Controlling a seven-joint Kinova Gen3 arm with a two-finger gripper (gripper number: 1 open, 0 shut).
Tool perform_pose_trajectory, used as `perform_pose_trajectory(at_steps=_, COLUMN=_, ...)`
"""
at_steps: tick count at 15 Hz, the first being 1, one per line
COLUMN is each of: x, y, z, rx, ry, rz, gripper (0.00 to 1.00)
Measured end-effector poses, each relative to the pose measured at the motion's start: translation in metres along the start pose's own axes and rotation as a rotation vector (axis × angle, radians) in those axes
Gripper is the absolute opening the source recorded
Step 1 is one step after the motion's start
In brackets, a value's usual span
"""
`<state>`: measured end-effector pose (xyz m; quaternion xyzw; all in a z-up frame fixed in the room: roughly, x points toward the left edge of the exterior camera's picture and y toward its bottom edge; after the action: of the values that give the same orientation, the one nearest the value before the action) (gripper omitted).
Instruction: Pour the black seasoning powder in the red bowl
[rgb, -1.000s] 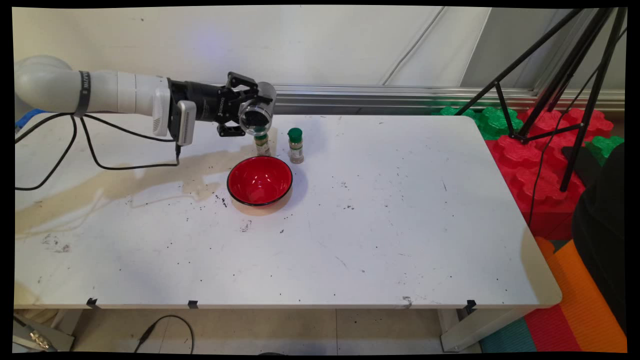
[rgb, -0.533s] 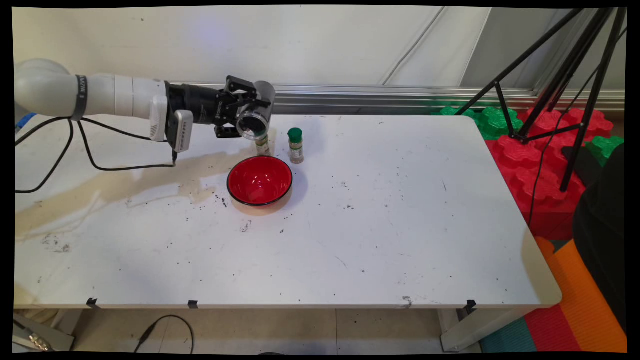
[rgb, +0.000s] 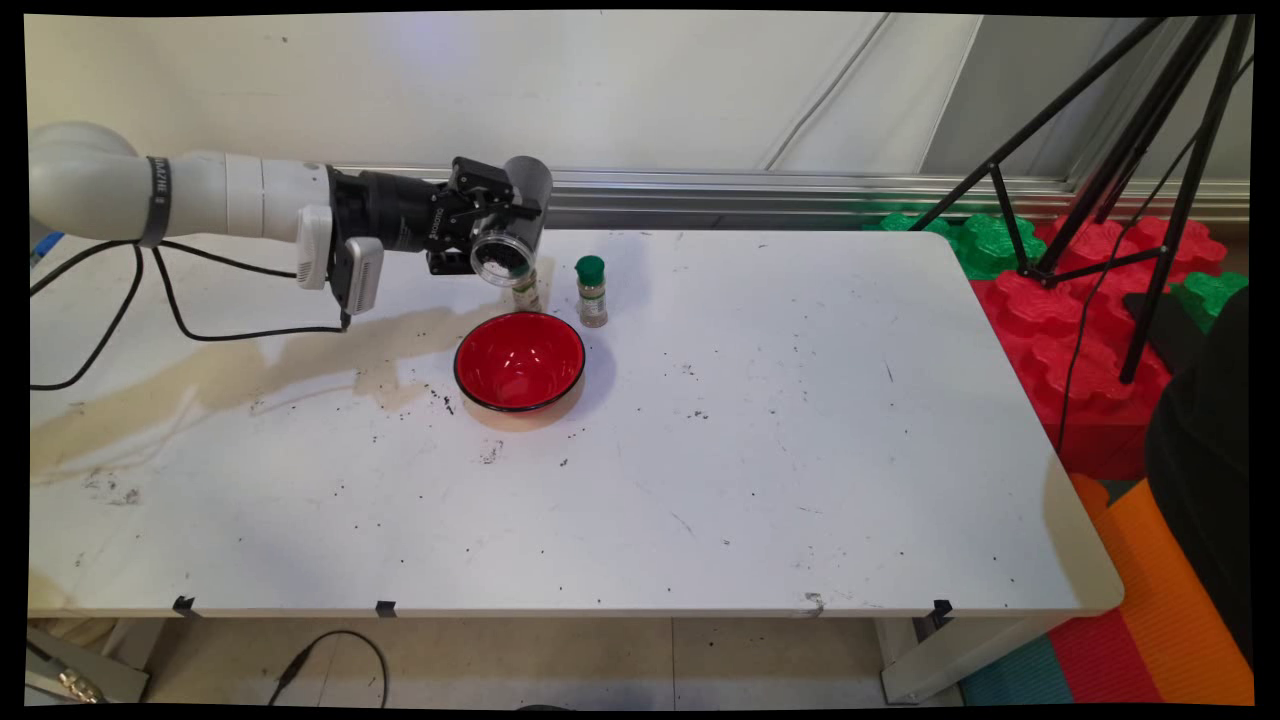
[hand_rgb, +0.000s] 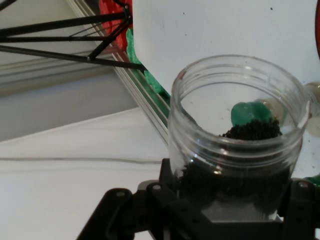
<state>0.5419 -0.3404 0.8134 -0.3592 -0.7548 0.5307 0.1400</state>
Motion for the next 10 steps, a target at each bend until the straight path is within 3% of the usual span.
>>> perform_pose_trajectory(at_steps=10, x=0.008, y=-0.0011, z=-0.0034, rx=0.01, ry=-0.007, rz=0.165, gripper=0.0)
